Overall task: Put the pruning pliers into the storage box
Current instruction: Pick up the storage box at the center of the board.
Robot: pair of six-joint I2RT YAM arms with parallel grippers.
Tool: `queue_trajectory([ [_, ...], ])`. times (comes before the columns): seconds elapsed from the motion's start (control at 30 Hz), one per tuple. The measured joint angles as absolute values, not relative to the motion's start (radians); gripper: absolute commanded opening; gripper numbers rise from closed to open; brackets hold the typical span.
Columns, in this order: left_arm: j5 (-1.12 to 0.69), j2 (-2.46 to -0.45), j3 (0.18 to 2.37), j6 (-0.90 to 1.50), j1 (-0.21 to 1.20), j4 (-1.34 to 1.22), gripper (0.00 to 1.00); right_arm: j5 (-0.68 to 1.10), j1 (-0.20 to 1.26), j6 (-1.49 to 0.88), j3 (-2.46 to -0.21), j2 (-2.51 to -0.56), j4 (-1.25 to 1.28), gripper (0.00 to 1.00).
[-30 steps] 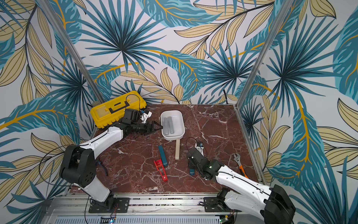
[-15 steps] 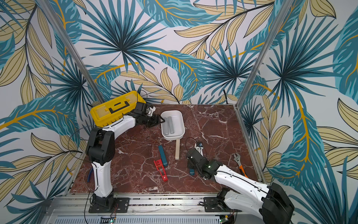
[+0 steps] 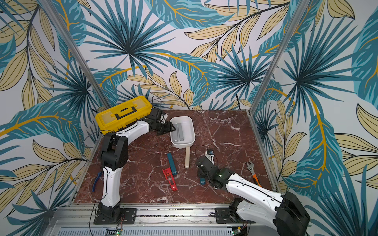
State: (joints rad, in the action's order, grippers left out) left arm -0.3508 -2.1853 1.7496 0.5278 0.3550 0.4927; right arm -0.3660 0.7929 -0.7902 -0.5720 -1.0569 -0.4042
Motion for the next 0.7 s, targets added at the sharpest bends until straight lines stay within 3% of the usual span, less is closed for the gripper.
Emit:
queue_trajectory([
  [0.1, -0.312, -2.185, 1.766, 0.533, 0.369, 0.5, 0.53, -0.366, 0.793, -0.793, -0.563, -1.052, -0.401, 0.46],
  [0.7, -0.219, -2.245, 1.786, 0.575, 0.379, 0.524, 0.4, -0.366, 0.793, -0.793, -0.558, -1.041, -0.393, 0.46],
])
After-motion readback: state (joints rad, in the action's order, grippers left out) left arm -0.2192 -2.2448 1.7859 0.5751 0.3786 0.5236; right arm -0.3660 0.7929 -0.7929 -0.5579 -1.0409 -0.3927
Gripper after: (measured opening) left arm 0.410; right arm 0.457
